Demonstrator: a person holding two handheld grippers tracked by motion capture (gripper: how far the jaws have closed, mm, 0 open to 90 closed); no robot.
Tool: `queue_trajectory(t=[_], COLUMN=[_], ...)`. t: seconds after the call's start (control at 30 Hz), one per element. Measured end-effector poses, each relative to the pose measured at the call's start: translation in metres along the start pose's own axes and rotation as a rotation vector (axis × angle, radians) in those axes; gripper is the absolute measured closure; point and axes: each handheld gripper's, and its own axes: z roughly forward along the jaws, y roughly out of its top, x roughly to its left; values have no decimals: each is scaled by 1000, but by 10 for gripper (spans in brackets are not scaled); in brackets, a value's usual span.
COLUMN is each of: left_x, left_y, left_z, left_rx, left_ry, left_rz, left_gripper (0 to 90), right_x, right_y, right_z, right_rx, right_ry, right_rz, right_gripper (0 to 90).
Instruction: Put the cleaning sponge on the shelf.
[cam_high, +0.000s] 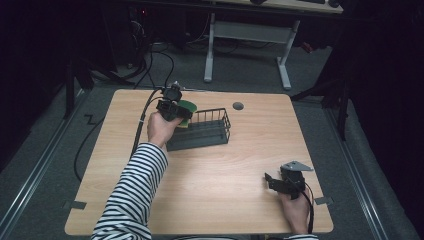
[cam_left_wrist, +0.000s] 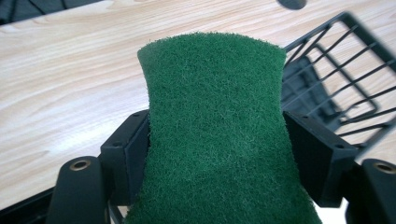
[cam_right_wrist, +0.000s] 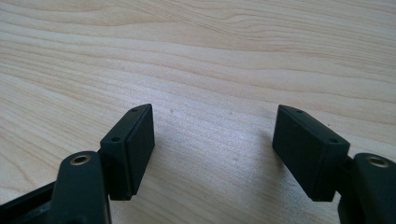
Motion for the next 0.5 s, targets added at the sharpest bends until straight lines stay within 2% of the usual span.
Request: queue_trajectory(t=[0.23, 0.5], left_x=[-3, -5], left_y=[-1, -2], left_z=[7, 12], left_rx=[13, 32], left_ry=[27, 38], left_rz=[14, 32], left_gripper=[284, 280], right_x=[0, 0], right_y=[0, 0], right_z=[0, 0], right_rx=[0, 0], right_ry=[0, 1], right_rz=[1, 0], right_gripper=[296, 294])
